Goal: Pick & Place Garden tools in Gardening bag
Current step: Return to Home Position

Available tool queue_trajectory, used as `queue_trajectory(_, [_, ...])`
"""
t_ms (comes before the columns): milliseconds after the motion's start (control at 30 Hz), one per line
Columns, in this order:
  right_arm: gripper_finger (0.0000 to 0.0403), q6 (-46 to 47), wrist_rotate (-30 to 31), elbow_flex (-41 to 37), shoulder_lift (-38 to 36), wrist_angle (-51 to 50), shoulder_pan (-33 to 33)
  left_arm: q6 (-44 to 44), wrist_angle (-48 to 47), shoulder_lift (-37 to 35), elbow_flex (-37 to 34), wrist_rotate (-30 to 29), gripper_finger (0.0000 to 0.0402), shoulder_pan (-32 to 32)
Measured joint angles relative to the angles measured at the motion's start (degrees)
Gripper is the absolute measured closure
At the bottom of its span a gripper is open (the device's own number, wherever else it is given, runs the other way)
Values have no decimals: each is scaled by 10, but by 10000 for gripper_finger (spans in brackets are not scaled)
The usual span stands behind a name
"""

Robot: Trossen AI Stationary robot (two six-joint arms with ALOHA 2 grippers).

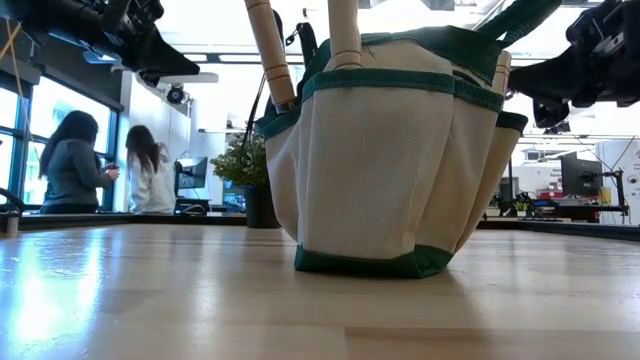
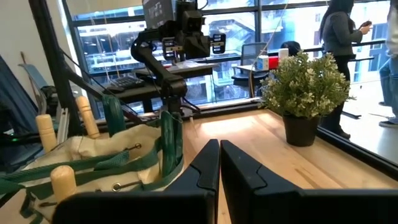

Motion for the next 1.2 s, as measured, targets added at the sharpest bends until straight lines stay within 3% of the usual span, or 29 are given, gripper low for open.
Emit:
queue_trajectory(167, [398, 13, 23, 0, 2, -6, 0, -9, 5, 0, 0, 2, 401, 0])
queue_trajectory(300, [398, 33, 20, 0, 4, -7, 0, -22, -1, -2, 0, 49, 401, 0])
queue_trajectory(500, [398, 32, 18, -1, 5, -8, 0, -48, -18, -53, -6, 56, 401, 0])
queue_trajectory(733, [398, 32, 18, -1, 5, -7, 0, -141, 116, -189, -101, 58, 401, 0])
queue_trajectory(967, [398, 32, 18, -1, 5, -7, 0, -289, 321, -289, -238, 110, 401, -1])
queue_trajectory(1100, [398, 32, 18, -1, 5, -7, 0, -324, 401, -292, -292, 90, 402, 0])
queue_trajectory(1200, [398, 32, 18, -1, 5, -7, 0, -291, 372, -293, -290, 68, 401, -5])
